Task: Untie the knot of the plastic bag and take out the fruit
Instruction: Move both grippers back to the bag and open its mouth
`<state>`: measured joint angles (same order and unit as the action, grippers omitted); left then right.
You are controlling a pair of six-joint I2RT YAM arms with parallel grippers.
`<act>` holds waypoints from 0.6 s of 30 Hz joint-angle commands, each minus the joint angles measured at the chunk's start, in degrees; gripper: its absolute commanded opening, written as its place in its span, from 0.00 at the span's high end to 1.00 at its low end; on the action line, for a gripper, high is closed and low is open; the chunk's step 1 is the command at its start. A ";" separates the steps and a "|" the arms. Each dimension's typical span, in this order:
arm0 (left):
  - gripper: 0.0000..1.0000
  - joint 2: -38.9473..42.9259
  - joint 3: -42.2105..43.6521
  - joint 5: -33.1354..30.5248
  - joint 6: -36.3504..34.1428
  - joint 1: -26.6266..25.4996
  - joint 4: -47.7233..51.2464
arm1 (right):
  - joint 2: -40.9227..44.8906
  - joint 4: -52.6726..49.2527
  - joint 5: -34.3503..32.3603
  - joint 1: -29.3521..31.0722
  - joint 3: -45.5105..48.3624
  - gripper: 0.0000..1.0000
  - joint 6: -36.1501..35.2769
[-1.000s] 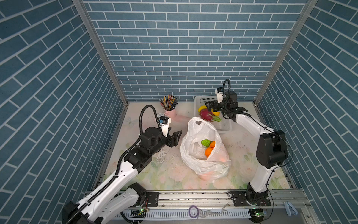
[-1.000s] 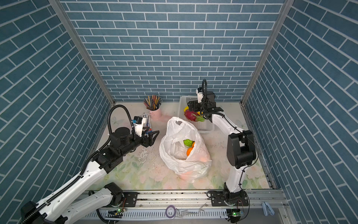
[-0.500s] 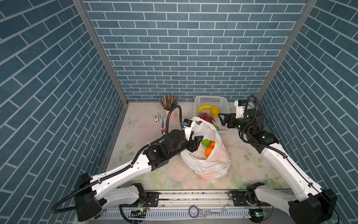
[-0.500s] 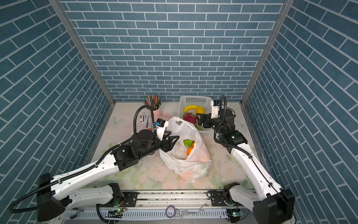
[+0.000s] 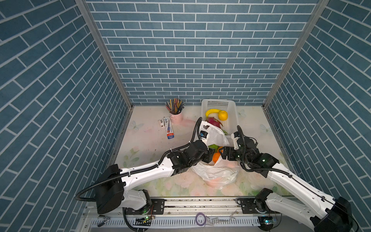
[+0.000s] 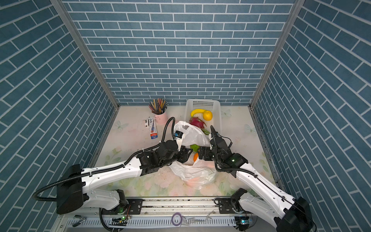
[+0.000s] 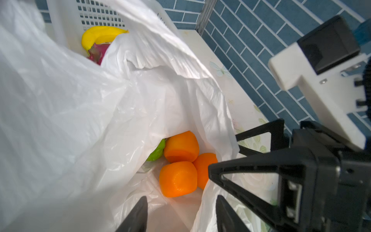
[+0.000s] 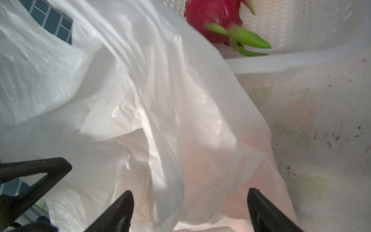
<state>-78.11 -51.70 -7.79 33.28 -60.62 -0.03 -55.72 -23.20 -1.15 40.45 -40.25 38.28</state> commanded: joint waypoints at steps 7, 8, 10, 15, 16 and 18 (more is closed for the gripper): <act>0.45 -2.58 1.44 3.57 1.27 -0.38 -4.59 | -2.22 -8.61 -11.40 1.38 3.86 0.32 -1.99; 0.45 -3.25 1.35 3.98 1.22 -0.37 -5.00 | -0.97 -8.62 -10.97 1.39 4.97 0.38 -2.31; 0.45 -4.39 1.34 4.36 1.26 -0.47 -5.93 | 1.35 -8.34 -10.09 1.39 7.21 0.50 -2.38; 0.45 -8.23 0.01 3.85 0.72 -0.97 -7.79 | 4.32 -5.28 -6.96 1.39 11.41 0.69 -0.73; 0.45 -9.08 -0.55 3.75 0.36 -0.98 -7.67 | 4.02 -5.25 -6.86 1.39 11.48 0.71 -0.42; 0.43 -11.07 -2.12 2.94 0.03 -1.10 -6.85 | 3.04 -4.96 -5.73 1.39 11.29 0.72 -0.62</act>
<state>-87.35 -51.05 -3.62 33.61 -61.17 -5.89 -52.29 -28.62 -8.08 41.63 -29.06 36.21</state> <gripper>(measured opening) 0.564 0.283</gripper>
